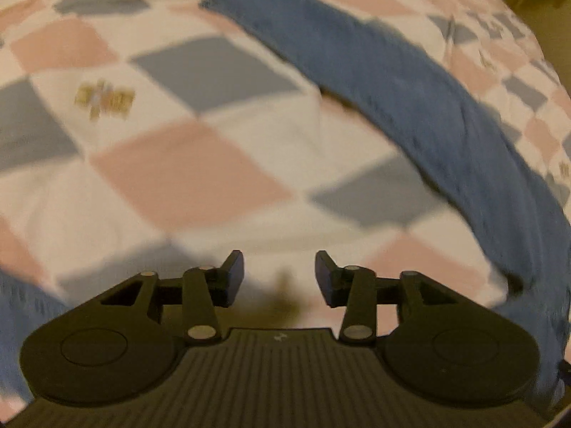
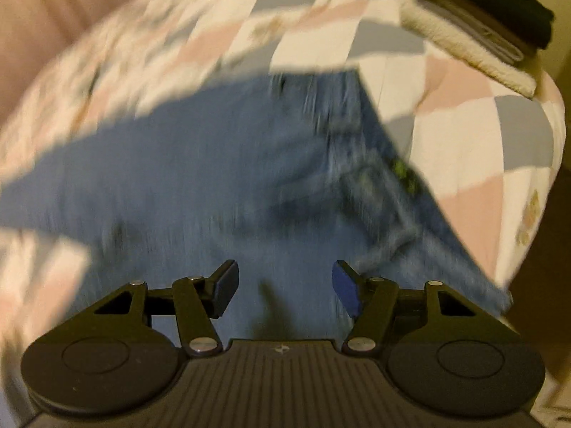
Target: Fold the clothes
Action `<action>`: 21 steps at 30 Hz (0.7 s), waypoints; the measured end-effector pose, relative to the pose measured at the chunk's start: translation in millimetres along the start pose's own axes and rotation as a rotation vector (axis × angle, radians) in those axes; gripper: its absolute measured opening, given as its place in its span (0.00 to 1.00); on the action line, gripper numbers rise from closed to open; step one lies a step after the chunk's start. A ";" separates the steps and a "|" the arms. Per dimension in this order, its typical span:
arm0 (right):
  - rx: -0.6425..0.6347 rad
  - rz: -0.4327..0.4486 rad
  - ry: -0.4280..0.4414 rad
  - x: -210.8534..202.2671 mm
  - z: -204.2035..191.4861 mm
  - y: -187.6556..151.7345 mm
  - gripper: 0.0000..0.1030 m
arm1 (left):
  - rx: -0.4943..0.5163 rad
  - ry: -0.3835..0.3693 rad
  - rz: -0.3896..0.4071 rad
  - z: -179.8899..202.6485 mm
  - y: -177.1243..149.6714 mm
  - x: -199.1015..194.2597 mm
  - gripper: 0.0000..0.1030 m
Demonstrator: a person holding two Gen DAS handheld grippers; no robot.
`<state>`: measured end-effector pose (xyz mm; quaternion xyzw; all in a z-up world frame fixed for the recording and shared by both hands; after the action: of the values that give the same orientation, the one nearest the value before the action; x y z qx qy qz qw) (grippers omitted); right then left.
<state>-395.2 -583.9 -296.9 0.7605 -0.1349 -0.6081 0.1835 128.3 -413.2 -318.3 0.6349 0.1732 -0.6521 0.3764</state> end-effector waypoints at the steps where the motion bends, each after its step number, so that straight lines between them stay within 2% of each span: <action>1: -0.022 -0.005 0.004 -4.9 -3.4 -6.7 0.59 | -0.006 0.006 -0.012 -0.4 -13.9 -4.6 0.43; 4: -0.088 -0.019 0.016 -19.6 -13.6 -26.6 0.59 | -0.008 0.024 -0.025 0.6 -54.1 -24.6 0.43; 7: -0.155 -0.033 0.028 -34.3 -23.8 -46.7 0.59 | 0.031 0.049 0.013 8.5 -90.1 -53.1 0.44; 12: -0.264 -0.054 0.049 -59.3 -40.4 -80.0 0.62 | 0.129 0.085 0.113 26.0 -142.2 -108.6 0.58; 14: -0.266 -0.023 0.070 -84.5 -36.8 -91.6 0.62 | 0.170 0.079 0.124 35.5 -159.2 -130.3 0.58; 17: -0.266 -0.008 0.091 -116.2 -31.6 -110.0 0.62 | 0.207 0.067 0.158 43.4 -180.9 -163.5 0.64; 21: -0.292 0.005 0.111 -149.7 -29.0 -129.0 0.63 | 0.227 0.097 0.198 44.2 -203.5 -198.0 0.64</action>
<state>-402.8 -400.8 -217.4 0.7579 -0.0368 -0.5778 0.3007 -64.9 -257.1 -173.9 0.7181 0.0529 -0.5959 0.3556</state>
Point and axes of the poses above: each gripper's, at about its wrist camera, not at the fingertips, and x roughly the way its jaws point, z to its right, y to its top, the point moved 5 cm from there along x, roughly the way its jaws point, and after that the axes turned 3 degrees about -x, right-handed, at the moved point
